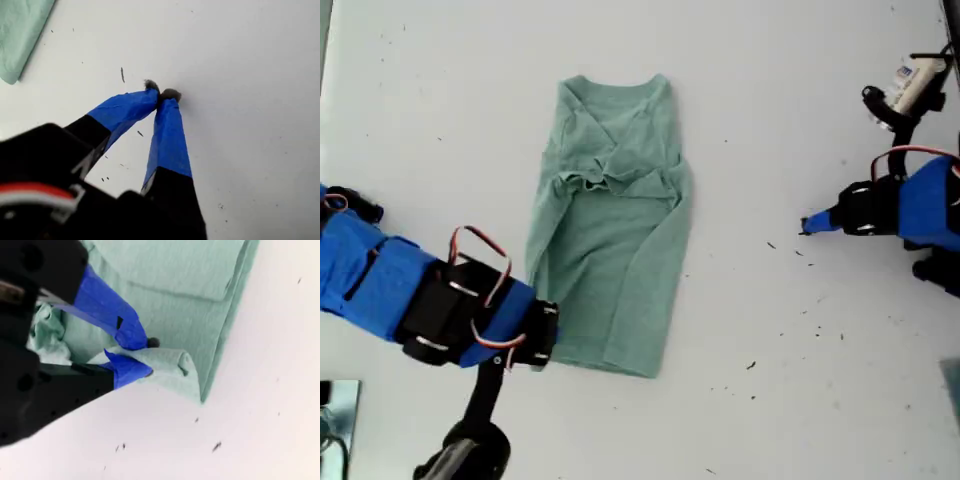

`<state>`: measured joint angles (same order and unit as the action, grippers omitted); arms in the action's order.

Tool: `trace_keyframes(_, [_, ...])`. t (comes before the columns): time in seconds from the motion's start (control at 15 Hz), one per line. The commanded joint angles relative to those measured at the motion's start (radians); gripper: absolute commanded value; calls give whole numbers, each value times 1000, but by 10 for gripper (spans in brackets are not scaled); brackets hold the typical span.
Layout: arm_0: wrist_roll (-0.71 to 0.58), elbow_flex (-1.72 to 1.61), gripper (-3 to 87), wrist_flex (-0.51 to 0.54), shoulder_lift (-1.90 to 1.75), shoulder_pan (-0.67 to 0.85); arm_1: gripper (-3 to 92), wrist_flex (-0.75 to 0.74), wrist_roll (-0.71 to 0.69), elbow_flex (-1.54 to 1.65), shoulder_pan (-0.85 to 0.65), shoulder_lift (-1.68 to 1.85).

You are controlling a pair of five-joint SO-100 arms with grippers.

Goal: Fold t shirt

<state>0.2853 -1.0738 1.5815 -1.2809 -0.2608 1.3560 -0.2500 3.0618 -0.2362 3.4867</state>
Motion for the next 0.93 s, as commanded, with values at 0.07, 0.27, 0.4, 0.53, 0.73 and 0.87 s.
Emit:
trace_keyframes(0.07, [-97, 202, -2, -29, 117, 97, 22, 3, 18, 32, 26, 15])
trace_keyframes(0.27, [-224, 186, 37, -184, 287, 132, 22, 3, 32, 32, 38, 15])
trace_keyframes(0.4, [-393, 215, 216, -379, 439, 115, 22, 3, 21, 32, 26, 15])
trace_keyframes(0.53, [-462, 215, 232, -370, 380, 71, 22, 3, 20, 32, 25, 15])
trace_keyframes(0.73, [-436, 202, 233, -272, 195, 43, 22, 3, 0, 32, 2, 15])
trace_keyframes(0.87, [-414, 193, 152, -187, -63, 34, 22, 3, -12, 32, -14, 15])
